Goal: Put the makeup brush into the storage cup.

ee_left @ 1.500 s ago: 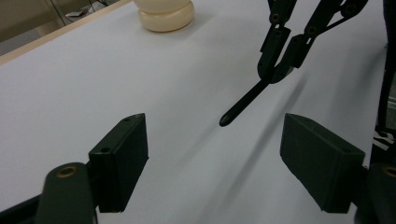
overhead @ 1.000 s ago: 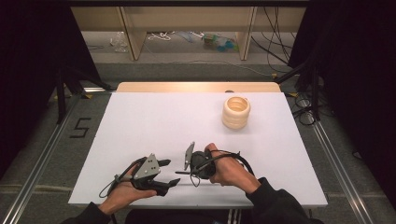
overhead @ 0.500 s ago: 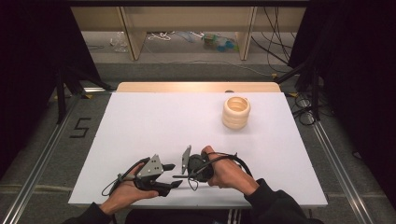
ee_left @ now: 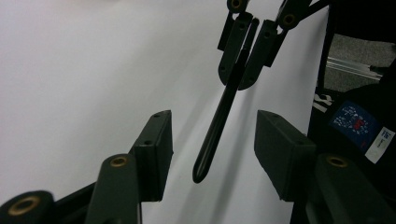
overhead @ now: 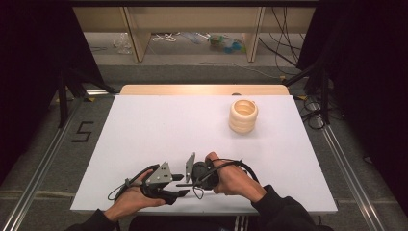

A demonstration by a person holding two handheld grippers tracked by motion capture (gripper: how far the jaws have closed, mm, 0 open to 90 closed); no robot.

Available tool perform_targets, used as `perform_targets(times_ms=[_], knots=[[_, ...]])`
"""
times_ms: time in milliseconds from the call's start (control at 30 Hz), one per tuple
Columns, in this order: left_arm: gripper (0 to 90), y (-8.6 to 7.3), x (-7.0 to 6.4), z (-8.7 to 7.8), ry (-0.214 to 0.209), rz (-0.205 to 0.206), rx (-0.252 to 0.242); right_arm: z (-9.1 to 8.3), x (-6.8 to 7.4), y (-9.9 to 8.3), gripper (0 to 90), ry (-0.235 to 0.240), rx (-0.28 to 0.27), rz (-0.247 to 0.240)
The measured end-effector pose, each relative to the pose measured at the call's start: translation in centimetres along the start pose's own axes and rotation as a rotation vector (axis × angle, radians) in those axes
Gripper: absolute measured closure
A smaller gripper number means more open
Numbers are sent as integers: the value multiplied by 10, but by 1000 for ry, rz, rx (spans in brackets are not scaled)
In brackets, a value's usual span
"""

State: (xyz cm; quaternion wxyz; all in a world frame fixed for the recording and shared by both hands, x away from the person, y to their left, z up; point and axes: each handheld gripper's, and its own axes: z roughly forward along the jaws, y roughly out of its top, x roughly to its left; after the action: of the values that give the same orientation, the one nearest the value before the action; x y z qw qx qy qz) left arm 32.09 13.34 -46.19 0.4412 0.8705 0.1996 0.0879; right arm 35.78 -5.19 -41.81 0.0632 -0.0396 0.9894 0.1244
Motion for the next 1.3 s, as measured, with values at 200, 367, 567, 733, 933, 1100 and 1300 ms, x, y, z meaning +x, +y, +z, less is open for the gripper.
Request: perform_targets(times_ms=[200, 367, 567, 733, 933, 1100, 1300], knots=[[489, 1, 0, -1, -14, 0, 12, 1, 1, 1, 841, 4, 2, -25], [515, 1, -1, 0, -25, -10, 12, 1, 5, 3, 841, 15, 28, -11], [542, 0, -1, 1, -48, -14, 16, 1, 6, 3, 841, 21, 27, -11], [561, 1, -2, 2, -56, -9, 22, 2, 5, 4, 841, 10, -2, -58], [602, 1, -2, 1, -57, 5, 31, 2, 4, 5, 841, 8, -11, -78], [631, 1, -2, 1, -66, 6, 30, 1, 4, 5, 841, -2, -1, -108], [652, 0, -3, 2, -77, -8, 32, -1, 9, 6, 841, 21, 11, -37]])
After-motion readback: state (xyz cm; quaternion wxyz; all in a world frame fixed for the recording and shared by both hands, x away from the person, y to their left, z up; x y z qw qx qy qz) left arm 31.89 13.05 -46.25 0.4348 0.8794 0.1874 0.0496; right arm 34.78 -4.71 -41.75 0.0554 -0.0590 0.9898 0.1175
